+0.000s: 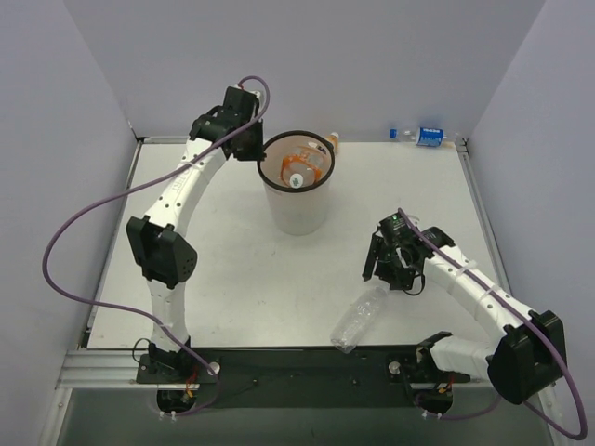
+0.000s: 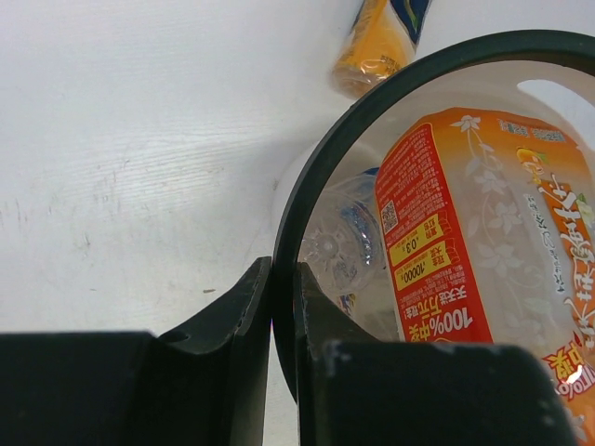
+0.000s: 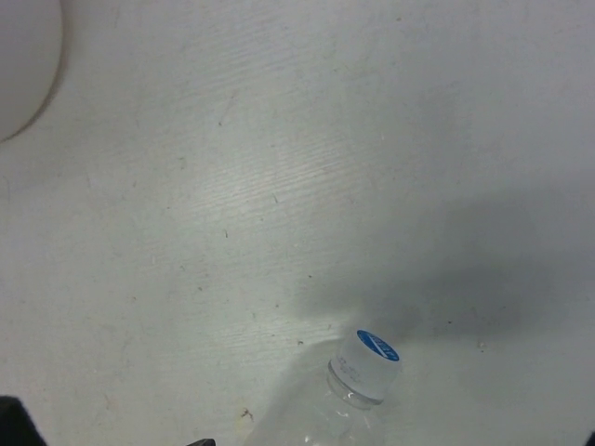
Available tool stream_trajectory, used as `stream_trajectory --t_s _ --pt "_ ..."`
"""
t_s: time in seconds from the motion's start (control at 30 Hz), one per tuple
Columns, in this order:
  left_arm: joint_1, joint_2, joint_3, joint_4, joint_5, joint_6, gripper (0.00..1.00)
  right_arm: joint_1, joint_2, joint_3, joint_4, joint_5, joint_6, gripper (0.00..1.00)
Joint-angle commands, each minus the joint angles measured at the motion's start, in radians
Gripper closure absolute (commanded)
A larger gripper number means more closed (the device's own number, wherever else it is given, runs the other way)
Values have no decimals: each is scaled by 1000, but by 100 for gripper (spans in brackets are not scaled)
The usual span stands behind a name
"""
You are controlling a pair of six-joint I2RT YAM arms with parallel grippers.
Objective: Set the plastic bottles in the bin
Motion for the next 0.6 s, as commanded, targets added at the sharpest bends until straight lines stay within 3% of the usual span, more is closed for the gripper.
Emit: stream_trajectory --t_s 0.0,0.57 --pt "26 17 50 57 21 -18 100 -17 30 -46 23 -15 23 37" --pt "82 16 47 65 28 -13 100 -17 153 -117 108 -79 6 37"
